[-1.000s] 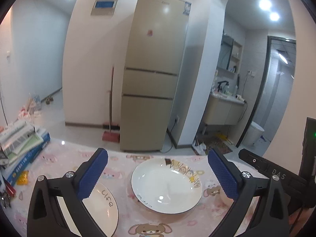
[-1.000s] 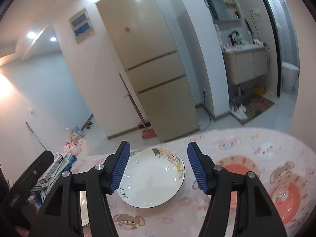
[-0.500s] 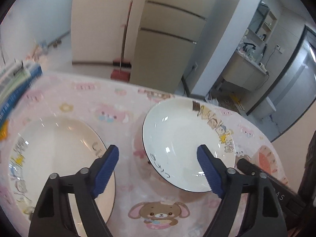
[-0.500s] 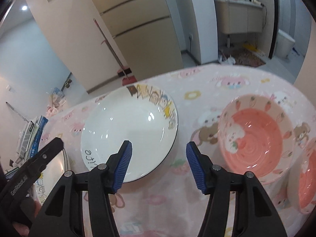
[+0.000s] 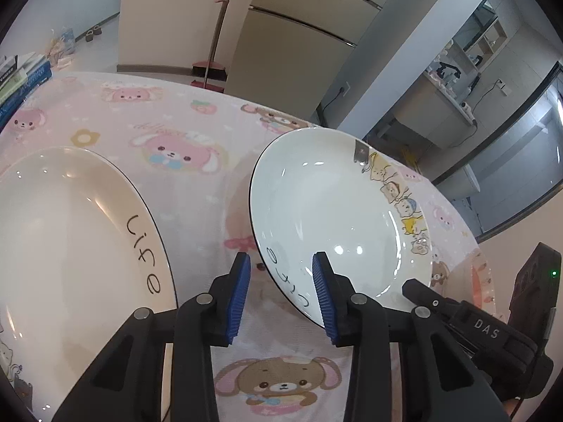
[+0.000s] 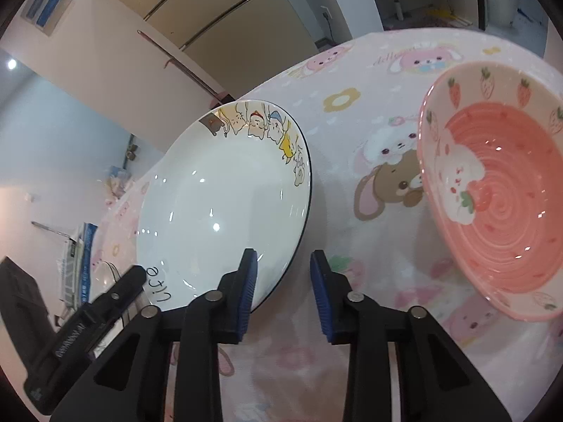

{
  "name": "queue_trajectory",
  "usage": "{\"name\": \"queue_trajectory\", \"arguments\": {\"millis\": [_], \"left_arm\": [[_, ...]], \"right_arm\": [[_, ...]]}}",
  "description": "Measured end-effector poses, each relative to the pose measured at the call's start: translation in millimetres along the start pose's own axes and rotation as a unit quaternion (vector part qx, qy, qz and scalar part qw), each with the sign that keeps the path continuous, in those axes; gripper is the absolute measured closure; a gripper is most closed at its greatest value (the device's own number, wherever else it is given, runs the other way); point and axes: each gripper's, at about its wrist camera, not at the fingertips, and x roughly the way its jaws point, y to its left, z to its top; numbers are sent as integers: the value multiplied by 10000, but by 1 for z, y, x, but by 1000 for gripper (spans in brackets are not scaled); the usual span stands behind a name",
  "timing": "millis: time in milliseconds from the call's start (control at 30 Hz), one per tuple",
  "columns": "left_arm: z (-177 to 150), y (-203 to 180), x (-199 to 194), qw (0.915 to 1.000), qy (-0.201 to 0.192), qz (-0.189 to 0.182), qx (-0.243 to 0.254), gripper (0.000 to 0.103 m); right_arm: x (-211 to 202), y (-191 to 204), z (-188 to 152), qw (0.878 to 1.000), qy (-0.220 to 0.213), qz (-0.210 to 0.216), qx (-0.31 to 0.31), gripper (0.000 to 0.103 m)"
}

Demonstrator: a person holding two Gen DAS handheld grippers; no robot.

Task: Organize plates and bowls
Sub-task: 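Pinch the rim of the cartoon-rim white plate with both grippers, then lift the cartoon-rim plate with both grippers and carry it over the 'Life' plate stack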

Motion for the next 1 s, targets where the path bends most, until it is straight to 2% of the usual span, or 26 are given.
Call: {"name": "queue_trajectory", "arguments": {"millis": [133,200,267,333,467,600,767,1000], "left_arm": [[-1,0,3,9999,-109,-70,23,65],[-1,0,2,9998,-169,-82,9,66],[-1,0,2,9996,-265,48,45,81],[-1,0,4,9991,-275,278,147,90],[-3,-1,3,9990,-172,330,247,90],[-8,-6,-1,9976,-73,531,445,90],[-22,-10,-12,9958,81,687,603,90],[-48,-5,-32,9970,188,552,516,90]], "right_arm": [[2,-2,0,9999,-123,103,-16,77],[6,-2,0,9998,-126,118,-15,83],[6,0,-1,9997,-164,158,-109,87],[7,2,-2,9996,-185,115,-167,88],[5,14,-6,9984,-80,-209,-525,87],[-2,16,-13,9969,50,-364,-696,87],[-13,13,-27,9958,206,-410,-790,87],[-44,6,-48,9968,257,-183,-741,86]]}}
